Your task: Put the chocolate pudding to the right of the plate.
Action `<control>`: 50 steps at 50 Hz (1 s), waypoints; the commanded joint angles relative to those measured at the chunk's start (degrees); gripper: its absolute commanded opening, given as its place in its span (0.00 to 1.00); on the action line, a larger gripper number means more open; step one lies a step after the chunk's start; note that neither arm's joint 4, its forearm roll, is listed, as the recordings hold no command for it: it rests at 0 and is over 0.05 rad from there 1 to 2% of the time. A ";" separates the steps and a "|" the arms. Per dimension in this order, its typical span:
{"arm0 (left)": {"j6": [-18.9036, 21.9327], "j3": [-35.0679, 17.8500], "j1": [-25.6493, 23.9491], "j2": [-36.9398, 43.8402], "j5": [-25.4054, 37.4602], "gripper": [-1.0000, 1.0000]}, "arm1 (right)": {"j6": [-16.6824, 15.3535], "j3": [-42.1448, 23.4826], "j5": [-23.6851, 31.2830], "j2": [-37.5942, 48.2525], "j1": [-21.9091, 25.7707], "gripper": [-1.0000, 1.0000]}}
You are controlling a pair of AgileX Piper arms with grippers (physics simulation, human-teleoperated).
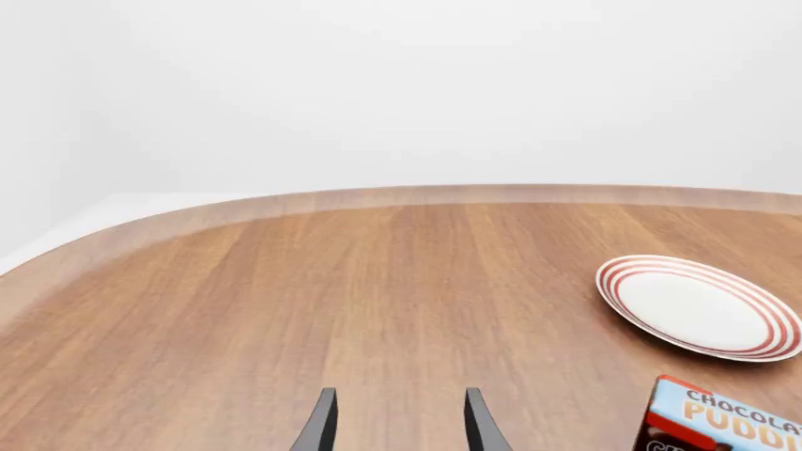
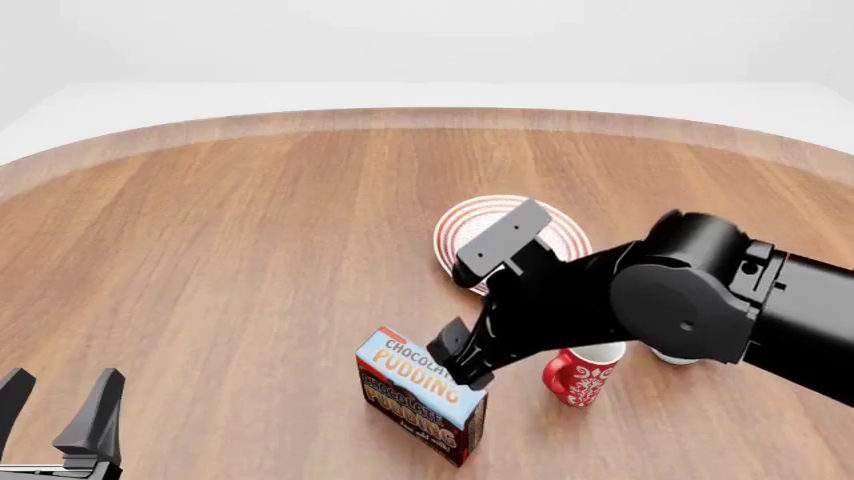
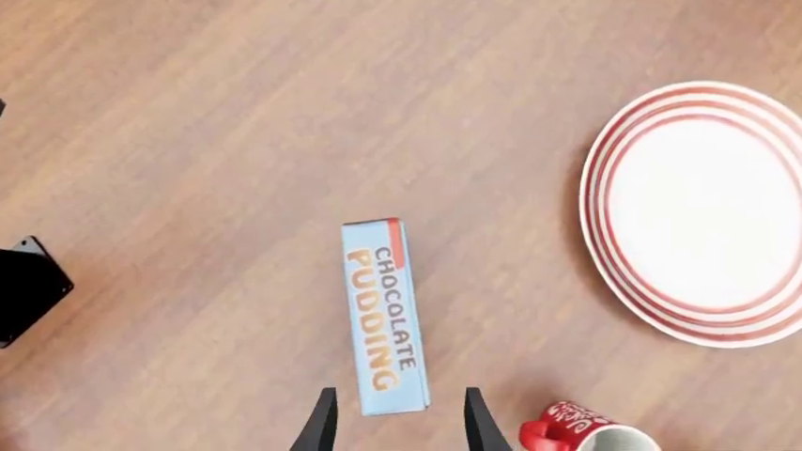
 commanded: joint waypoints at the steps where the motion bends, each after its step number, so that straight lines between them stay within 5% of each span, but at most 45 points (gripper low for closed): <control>1: 0.00 0.00 0.00 0.00 0.00 1.00 | 0.50 1.15 -1.26 0.07 -0.26 1.00; 50: 0.00 0.00 0.00 0.00 0.00 1.00 | 1.34 4.24 -5.62 2.41 -0.38 1.00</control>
